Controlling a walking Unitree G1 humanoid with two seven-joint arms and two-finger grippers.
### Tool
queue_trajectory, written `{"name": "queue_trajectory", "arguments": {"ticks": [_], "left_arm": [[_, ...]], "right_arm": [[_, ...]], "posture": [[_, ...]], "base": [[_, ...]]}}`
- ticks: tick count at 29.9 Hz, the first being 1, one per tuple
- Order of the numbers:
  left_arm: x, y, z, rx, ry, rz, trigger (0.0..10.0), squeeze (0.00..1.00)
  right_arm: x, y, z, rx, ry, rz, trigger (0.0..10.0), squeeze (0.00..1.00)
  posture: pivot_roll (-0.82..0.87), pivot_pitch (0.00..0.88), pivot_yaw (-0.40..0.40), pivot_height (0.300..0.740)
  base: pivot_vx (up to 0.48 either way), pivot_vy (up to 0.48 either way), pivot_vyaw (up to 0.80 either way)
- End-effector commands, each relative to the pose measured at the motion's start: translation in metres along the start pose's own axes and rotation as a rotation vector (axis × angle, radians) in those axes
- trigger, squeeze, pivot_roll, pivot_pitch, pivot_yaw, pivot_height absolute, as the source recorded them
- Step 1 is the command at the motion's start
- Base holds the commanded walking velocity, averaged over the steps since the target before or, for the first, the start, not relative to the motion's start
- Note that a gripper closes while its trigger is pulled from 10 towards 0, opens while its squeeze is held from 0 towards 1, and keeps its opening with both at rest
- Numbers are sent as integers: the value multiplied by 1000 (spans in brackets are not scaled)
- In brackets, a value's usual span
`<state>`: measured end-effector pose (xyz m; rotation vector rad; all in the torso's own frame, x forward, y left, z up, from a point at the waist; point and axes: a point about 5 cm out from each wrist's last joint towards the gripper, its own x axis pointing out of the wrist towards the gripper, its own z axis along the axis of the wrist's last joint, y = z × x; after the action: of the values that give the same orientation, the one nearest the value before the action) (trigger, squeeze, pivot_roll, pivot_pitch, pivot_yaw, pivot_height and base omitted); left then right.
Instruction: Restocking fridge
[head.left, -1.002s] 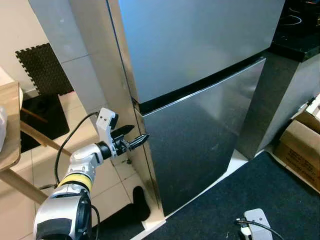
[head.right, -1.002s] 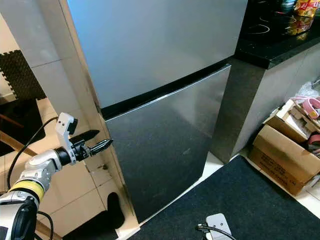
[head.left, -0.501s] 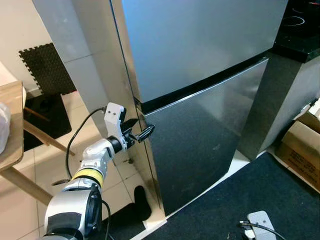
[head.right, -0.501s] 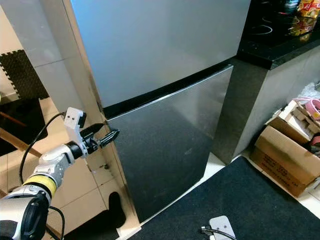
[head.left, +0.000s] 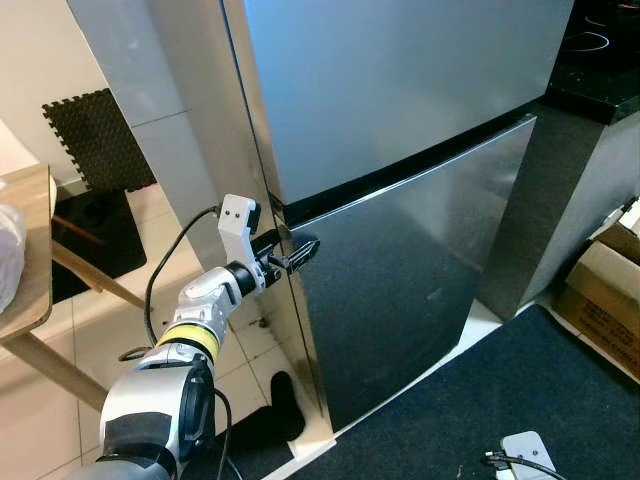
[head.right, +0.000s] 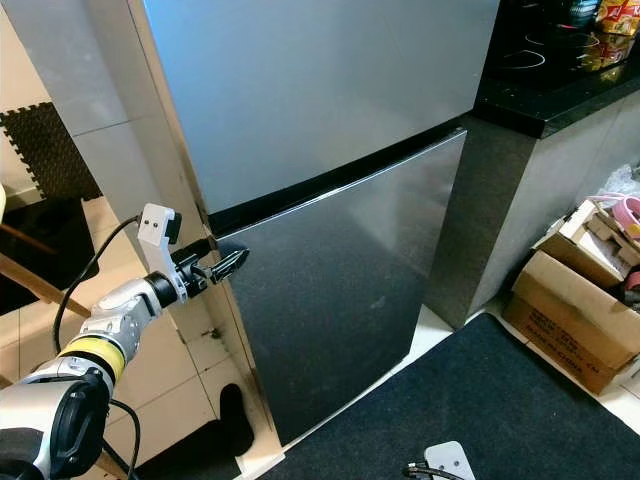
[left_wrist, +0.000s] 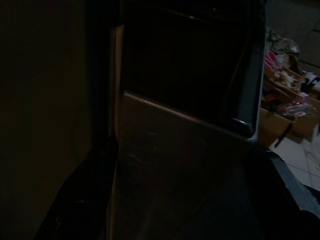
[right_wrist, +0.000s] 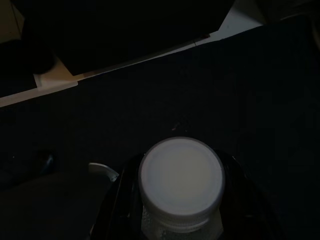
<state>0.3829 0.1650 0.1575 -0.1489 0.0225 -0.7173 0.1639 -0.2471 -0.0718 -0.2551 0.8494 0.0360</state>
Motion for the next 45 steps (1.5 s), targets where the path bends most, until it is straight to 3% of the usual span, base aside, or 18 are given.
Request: {"name": "queue_trajectory", "arguments": {"ticks": [1, 11, 16, 29, 45], "left_arm": [[7, -8, 1, -14, 14, -88, 10000, 0], [11, -17, -3, -50, 36, -170, 10000, 0], [18, -39, -19, -89, 73, -333, 10000, 0], [24, -64, -31, -113, 92, -521, 10000, 0], [20, -74, -35, -115, 94, -649, 10000, 0]], "right_arm": [[1, 2, 6, -8, -33, 5, 10000, 0], [2, 3, 9, -17, -40, 16, 10000, 0], [2, 5, 7, -19, -35, 21, 10000, 0], [0, 5, 1, -21, -19, 23, 10000, 0], [1, 9, 2, -19, -18, 30, 10000, 0]], "posture": [[-177, 105, 72, 726], [-175, 106, 71, 726], [-167, 110, 66, 726], [-166, 111, 69, 726], [-154, 110, 70, 726]], "base": [[0, 0, 0], [0, 0, 0], [0, 0, 0], [0, 0, 0], [0, 0, 0]]}}
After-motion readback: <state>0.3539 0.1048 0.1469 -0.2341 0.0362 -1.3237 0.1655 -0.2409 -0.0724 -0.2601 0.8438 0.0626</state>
